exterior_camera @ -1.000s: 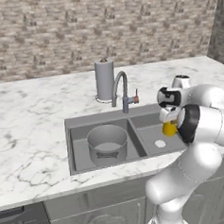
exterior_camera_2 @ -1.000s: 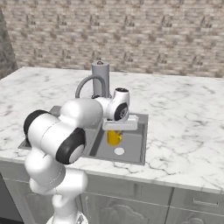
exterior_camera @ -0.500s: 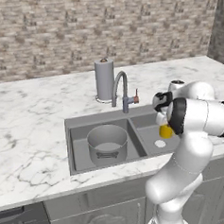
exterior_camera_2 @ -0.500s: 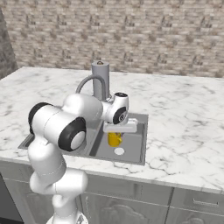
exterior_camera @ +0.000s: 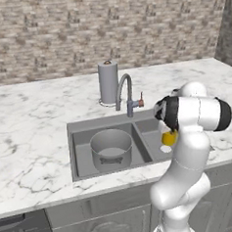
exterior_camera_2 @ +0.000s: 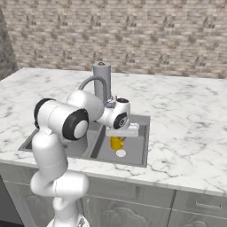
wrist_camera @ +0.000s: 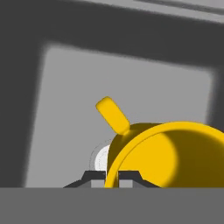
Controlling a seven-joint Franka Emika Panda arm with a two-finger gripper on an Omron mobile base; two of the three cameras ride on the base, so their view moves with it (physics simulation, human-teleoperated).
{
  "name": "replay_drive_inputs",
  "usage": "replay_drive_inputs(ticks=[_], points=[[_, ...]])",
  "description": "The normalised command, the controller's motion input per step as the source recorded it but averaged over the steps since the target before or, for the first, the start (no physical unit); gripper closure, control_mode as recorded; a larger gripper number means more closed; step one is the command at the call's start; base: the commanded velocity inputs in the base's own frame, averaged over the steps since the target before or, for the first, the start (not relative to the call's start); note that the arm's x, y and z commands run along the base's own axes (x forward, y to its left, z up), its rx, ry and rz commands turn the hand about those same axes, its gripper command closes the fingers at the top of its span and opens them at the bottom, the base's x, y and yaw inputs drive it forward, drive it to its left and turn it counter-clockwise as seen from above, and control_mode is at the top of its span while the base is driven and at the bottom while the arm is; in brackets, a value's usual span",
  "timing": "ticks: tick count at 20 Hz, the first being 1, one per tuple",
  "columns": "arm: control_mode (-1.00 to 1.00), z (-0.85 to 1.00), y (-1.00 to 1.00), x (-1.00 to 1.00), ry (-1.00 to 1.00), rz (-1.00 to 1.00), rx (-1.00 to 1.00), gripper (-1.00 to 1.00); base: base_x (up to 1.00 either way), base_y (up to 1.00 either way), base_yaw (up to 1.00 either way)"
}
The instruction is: Place the pot in the left basin and the mug in the right basin of the sink.
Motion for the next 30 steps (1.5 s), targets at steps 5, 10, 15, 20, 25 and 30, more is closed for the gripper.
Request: replay_drive_inputs(ticks=[5, 10, 15, 20, 25, 30], points=[[-1.0, -0.27, -0.09, 0.13, 0.0, 0.0, 0.0, 1.0, 0.0, 0.0, 0.0], [-1.0, -0.28, -0.05, 0.09, 0.0, 0.0, 0.0, 1.0, 0.0, 0.0, 0.0], [-1.0, -0.24, -0.04, 0.1, 0.0, 0.0, 0.0, 1.0, 0.0, 0.0, 0.0], [-1.0, -0.22, -0.05, 0.11, 0.0, 0.0, 0.0, 1.0, 0.0, 0.0, 0.0], [-1.0, -0.19, -0.05, 0.13, 0.0, 0.0, 0.0, 1.0, 0.0, 0.0, 0.0], [-1.0, -0.12, -0.06, 0.1, 0.0, 0.0, 0.0, 1.0, 0.0, 0.0, 0.0]])
